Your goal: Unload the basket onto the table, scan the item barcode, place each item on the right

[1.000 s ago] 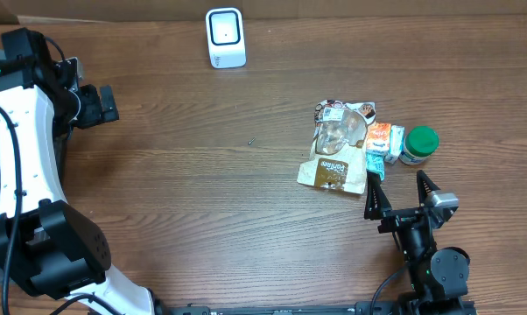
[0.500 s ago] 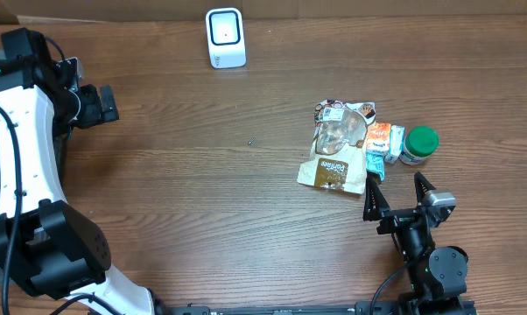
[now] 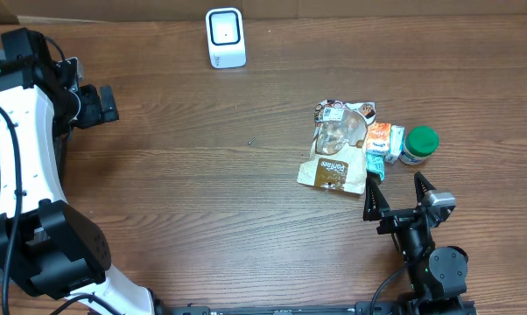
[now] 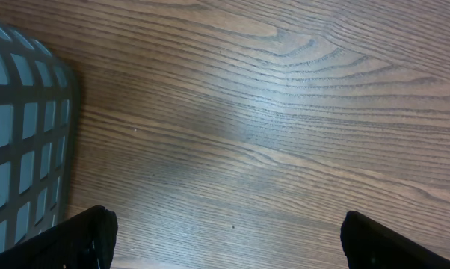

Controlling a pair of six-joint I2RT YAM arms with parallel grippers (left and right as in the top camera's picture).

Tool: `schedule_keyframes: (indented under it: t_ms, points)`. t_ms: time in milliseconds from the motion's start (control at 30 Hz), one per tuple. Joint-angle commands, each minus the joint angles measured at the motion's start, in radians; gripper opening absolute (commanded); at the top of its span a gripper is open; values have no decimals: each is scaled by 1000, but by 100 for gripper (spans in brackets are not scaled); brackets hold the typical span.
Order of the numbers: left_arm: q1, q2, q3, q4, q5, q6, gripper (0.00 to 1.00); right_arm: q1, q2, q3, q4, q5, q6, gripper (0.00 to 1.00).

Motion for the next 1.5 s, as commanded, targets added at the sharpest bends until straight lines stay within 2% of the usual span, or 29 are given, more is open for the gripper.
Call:
schedule_keyframes:
  t_ms: [0, 600, 833, 1033, 1233, 1300, 1467]
  points:
    - [-3, -16, 21, 1, 1, 12, 99, -3, -10, -11, 6, -6, -5, 100]
    - [-13, -58, 21, 1, 1, 12, 100, -3, -10, -10, 6, -6, -5, 100]
    - [-117, -206, 21, 1, 1, 12, 99, -3, -10, -11, 6, -6, -5, 100]
    - [-257, -319, 3, 1, 1, 11, 100, -3, -10, -10, 6, -6, -5, 100]
    - [-417, -442, -121, 2, 1, 12, 99, -3, -10, -10, 6, -6, -5, 100]
    - [-468, -528, -244, 108, -23, 27, 100, -3, -10, -10, 6, -6, -5, 100]
    - [-472, -692, -495, 422, 6, 26, 100, -3, -10, -11, 6, -6, -5, 100]
